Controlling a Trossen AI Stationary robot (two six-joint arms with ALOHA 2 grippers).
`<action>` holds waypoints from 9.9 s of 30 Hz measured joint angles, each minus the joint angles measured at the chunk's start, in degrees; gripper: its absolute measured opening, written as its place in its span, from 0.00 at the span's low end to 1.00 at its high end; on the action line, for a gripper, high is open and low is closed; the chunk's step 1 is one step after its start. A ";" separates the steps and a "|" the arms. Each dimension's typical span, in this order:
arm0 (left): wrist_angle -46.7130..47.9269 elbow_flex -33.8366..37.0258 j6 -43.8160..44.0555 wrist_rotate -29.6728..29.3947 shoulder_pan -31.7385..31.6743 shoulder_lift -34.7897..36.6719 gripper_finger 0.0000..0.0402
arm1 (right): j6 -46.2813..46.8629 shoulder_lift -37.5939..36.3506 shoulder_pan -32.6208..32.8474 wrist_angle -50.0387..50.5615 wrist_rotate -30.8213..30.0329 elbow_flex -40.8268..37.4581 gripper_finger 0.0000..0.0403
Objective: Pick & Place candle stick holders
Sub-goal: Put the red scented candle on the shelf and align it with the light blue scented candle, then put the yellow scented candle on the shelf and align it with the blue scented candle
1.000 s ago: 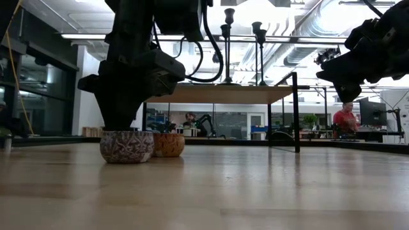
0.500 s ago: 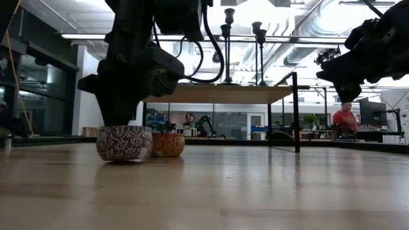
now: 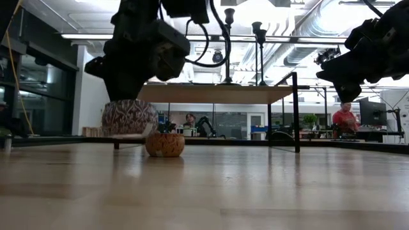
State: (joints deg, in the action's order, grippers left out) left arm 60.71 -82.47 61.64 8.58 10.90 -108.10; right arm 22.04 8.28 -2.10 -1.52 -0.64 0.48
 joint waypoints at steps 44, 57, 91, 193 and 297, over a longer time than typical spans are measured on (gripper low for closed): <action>24.12 -18.47 -11.18 -12.05 -9.03 12.97 0.00 | 0.00 -0.03 0.00 0.00 0.00 0.00 0.24; 24.85 -18.52 -24.07 -12.22 -16.64 12.92 0.00 | 0.00 -0.03 -0.01 0.00 0.00 -0.01 0.24; 24.97 -18.52 -49.60 -11.18 -32.34 12.90 0.00 | 0.00 -0.03 0.01 0.00 0.00 0.01 0.24; 21.44 -17.80 -61.28 -17.02 -39.86 9.34 0.00 | -0.01 -0.05 -0.01 0.00 0.00 0.00 0.24; 26.48 -20.93 -58.35 -15.34 -36.76 17.13 0.31 | 0.00 -0.04 -0.01 0.00 0.00 -0.01 0.24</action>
State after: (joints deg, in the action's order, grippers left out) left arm 87.19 -103.39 3.29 -6.76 -25.87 -90.97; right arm 22.04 8.24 -2.11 -1.52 -0.64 0.47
